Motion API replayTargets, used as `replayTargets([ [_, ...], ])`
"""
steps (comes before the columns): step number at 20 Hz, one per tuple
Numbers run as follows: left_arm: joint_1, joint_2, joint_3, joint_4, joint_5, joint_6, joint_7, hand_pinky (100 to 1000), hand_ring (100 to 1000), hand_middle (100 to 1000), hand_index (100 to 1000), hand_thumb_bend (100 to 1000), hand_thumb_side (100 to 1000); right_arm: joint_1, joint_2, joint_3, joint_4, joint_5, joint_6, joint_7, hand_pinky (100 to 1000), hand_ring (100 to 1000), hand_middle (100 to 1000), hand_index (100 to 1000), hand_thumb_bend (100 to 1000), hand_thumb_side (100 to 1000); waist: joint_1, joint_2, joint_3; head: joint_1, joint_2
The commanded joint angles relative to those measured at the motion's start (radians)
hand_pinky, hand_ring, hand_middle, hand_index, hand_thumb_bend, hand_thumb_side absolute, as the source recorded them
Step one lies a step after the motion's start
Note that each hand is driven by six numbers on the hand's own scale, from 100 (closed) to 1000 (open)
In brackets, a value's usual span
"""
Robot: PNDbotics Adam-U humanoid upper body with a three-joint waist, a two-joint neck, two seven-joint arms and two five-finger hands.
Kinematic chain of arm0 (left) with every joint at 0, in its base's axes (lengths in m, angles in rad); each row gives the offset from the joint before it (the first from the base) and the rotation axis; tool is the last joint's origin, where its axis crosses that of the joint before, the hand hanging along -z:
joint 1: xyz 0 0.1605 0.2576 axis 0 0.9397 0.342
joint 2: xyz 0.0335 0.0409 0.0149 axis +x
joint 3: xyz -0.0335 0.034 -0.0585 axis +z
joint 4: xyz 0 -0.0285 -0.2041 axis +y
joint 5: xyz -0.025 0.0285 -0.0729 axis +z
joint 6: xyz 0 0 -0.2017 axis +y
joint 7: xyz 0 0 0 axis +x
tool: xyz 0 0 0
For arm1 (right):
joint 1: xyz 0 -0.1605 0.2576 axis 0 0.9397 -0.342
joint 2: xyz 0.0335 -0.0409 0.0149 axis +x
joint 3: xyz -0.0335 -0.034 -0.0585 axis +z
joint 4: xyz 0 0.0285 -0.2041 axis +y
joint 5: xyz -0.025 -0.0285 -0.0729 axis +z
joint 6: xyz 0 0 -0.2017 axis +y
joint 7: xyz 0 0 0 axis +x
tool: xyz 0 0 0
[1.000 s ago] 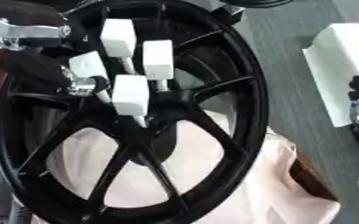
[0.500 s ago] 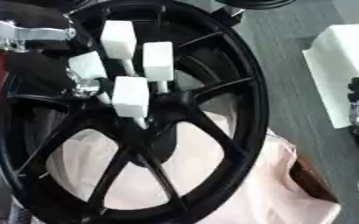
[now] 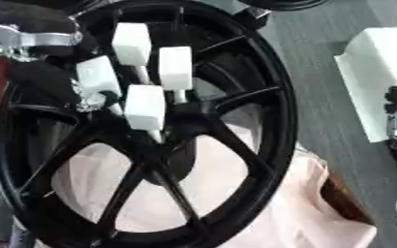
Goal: Pull the pin out of the wheel hub.
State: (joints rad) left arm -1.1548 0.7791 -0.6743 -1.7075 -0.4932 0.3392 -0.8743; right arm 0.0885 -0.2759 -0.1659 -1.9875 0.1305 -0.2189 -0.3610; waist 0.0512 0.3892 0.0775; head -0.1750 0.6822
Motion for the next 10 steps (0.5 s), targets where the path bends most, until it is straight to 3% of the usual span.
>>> replayTargets([
  [1,-0.022,0.010,0.007,-0.001,-0.003,0.037,-0.033,749,666,527,654,238,633,-0.002,-0.004,-0.003,-0.012,-0.003,0.003,-0.001,769,785,725,849,100,570,-0.004,-0.016,0.001,0.003,-0.016],
  [5,-0.023,0.009,0.011,-0.006,0.011,0.055,-0.033,715,599,461,567,152,475,-0.002,-0.004,-0.004,-0.012,-0.003,0.002,-0.001,769,785,726,849,100,570,-0.005,-0.017,0.002,0.003,-0.016],
  [10,-0.020,0.019,0.026,-0.026,0.006,0.070,-0.033,696,546,399,501,132,404,0.000,-0.003,-0.004,-0.012,-0.005,0.003,-0.001,770,785,726,849,100,569,-0.006,-0.018,0.004,0.002,-0.017],
])
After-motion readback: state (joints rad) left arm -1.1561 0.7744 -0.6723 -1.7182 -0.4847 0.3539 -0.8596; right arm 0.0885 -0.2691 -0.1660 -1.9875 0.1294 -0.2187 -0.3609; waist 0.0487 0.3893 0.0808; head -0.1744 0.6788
